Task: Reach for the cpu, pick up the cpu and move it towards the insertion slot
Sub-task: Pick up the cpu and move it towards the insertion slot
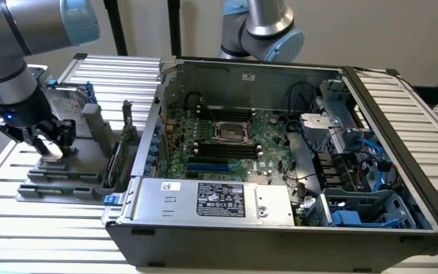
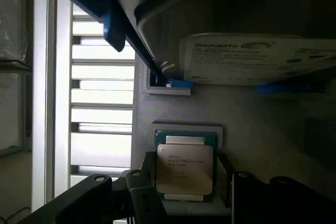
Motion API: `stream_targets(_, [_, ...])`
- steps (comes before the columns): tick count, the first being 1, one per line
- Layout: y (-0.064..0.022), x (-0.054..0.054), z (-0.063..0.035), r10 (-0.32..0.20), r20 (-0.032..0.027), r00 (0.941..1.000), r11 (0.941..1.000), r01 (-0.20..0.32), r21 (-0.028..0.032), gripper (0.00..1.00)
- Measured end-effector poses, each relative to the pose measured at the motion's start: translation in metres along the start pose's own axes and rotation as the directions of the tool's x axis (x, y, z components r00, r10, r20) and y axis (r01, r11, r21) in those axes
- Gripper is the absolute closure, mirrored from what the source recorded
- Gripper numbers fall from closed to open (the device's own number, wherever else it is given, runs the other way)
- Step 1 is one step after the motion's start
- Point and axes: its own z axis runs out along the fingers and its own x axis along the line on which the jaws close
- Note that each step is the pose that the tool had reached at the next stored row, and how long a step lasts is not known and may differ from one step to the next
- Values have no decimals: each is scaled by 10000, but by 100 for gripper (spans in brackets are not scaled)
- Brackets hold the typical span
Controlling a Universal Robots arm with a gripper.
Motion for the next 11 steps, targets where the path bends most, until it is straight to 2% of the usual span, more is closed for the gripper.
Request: stream_targets(11, [22,-20,-488,0,-9,10000,10000,0,-5,45])
